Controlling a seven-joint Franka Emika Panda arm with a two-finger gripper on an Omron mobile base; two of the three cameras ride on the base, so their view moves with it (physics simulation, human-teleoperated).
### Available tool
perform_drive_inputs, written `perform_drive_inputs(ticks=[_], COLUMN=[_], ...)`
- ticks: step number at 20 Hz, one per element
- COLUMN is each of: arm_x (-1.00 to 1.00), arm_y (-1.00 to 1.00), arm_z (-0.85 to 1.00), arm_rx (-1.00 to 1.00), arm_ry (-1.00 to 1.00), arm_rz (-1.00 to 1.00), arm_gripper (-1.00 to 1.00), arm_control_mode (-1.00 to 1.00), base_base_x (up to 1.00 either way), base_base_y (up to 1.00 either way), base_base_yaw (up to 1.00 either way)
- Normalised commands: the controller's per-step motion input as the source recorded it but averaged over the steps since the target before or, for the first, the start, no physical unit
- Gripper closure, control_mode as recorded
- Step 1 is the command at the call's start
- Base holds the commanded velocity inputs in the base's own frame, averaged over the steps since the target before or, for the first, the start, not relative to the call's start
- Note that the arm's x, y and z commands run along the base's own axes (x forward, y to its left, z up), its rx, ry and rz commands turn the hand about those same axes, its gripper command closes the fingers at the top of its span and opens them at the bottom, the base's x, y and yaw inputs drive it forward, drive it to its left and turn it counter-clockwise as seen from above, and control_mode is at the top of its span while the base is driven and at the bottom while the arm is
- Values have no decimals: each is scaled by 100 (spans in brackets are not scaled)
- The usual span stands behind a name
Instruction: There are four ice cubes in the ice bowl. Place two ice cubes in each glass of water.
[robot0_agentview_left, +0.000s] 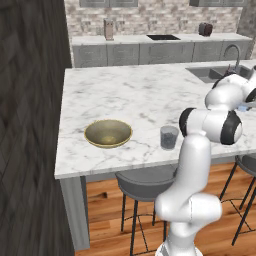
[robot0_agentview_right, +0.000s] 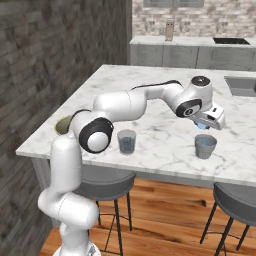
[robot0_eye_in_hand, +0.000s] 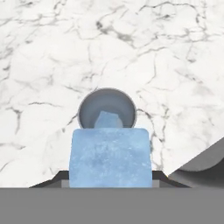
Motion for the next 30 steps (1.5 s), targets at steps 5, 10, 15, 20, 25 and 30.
perform_drive_inputs(ticks=[5,10,15,20,25,30], arm_x=[9,5,1,4,10,23], arm_y=[-33,-1,0,-7,0,-3], arm_z=[-6,0,-2,-21,-15,-12], arm_rx=[8,8,0,0,0,0], arm_ry=[0,0,1,1,0,0], arm_rz=[0,0,0,0,0,0], arm_gripper=[100,100,100,100,100,100], arm_control_mode=[-100,-100,-100,-100,-100,-100], base_base_x=[0,0,0,0,0,0], base_base_y=[0,0,0,0,0,0], base_base_yaw=[0,0,0,0,0,0])
